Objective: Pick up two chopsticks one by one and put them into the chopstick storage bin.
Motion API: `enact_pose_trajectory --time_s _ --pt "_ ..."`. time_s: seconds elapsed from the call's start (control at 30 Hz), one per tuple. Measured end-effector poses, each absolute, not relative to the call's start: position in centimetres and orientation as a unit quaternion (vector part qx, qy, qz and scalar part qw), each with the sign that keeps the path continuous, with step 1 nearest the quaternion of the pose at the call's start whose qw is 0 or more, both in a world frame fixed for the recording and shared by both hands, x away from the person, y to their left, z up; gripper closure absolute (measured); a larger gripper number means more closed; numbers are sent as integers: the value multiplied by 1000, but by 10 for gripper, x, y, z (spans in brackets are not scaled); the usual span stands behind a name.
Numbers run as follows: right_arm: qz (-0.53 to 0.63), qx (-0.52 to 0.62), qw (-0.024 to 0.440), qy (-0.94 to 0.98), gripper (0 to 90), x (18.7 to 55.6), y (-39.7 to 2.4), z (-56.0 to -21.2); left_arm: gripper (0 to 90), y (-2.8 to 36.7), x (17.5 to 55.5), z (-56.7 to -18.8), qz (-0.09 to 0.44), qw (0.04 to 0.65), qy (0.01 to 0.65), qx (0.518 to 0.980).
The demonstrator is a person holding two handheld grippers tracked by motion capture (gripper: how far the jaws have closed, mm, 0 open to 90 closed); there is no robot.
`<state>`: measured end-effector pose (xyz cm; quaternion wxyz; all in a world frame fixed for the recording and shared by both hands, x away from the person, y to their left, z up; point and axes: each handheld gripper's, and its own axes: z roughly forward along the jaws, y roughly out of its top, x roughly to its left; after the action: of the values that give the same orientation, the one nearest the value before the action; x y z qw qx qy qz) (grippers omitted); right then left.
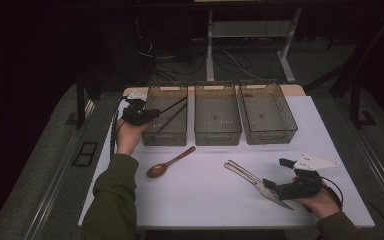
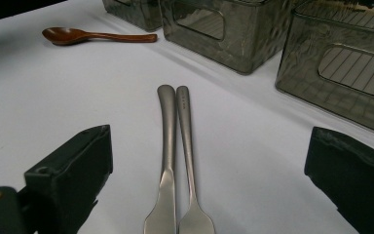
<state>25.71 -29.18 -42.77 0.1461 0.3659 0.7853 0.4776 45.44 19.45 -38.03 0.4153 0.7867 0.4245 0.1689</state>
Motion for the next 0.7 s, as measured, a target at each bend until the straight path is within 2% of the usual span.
enact_pose_trajectory --time_s 0.13,0.2,0.3,0.7 --pt "477 366 146 786 31 257 -292 -428 840 194 455 -381 168 417 424 786" --pt "478 366 146 785 31 257 -292 -428 744 194 455 -380 175 421 427 781" --pt "478 366 146 785 31 257 -292 -428 691 195 453 -377 181 430 426 775" --pt "478 365 148 785 30 257 -292 -428 570 188 439 -364 173 450 398 781"
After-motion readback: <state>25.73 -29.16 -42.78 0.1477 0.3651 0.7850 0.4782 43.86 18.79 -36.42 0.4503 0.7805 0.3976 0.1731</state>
